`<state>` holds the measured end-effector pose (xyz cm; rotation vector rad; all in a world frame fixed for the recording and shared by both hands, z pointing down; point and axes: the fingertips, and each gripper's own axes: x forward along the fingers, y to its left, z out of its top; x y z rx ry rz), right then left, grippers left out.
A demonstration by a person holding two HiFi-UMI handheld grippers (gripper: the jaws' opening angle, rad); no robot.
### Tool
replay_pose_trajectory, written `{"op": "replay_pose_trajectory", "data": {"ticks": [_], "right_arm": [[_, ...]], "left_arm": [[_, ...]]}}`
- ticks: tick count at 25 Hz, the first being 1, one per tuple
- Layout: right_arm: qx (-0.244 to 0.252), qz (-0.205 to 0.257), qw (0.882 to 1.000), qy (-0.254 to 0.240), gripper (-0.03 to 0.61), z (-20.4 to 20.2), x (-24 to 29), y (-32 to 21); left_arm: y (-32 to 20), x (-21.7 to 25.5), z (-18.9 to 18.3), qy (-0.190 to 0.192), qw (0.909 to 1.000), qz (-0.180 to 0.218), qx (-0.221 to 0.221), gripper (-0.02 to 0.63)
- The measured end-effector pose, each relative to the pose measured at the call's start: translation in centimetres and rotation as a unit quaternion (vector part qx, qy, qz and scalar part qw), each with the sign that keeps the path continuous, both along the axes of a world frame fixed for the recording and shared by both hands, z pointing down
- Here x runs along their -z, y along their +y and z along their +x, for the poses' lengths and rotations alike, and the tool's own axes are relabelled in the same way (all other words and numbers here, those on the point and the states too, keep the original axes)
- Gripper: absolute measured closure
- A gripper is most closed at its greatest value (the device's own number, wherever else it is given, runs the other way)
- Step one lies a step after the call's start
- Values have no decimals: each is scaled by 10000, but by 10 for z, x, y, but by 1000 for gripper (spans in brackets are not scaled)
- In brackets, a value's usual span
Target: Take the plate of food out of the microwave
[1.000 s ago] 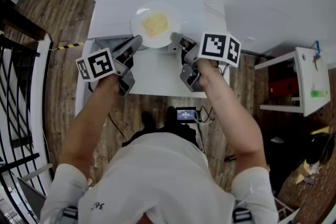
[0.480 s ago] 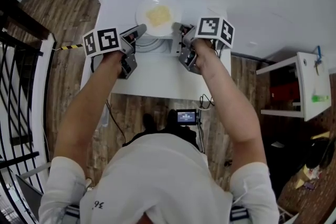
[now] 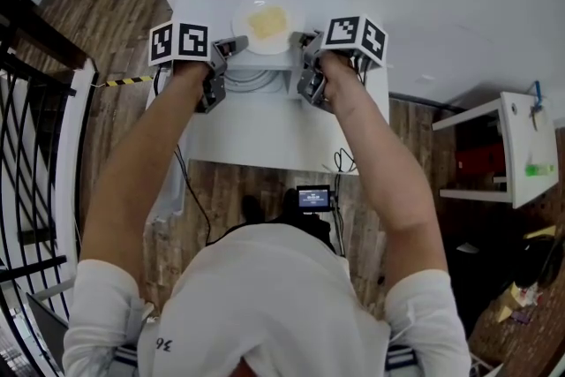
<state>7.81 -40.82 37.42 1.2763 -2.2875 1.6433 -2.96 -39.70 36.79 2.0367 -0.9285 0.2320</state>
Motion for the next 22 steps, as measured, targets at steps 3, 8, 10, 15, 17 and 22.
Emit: {"op": "replay_pose_trajectory", "data": {"ticks": [3, 8, 10, 15, 17, 22], "right_arm": [[-85, -50, 9999, -19, 543, 1, 0, -2], [-184, -166, 9996, 122, 543, 0, -3, -4], [-208, -178, 9993, 239, 543, -1, -4, -4], [-180, -266, 9989, 329, 541, -5, -8, -3], [-168, -312, 9988, 344, 542, -6, -10, -2], [-258, -338, 9984, 373, 542, -5, -12, -3]], "left_arm": [[-4, 1, 1, -60, 9999, -81, -91, 545], [-8, -1, 0, -163, 9993, -233, -243, 545], [-9, -2, -1, -229, 9989, -280, -286, 545], [-10, -7, -5, -396, 9963, -529, -541, 543], [-9, -10, -5, -507, 9943, -618, -711, 543], [-13, -13, -4, -763, 9906, -647, -937, 537]]}}
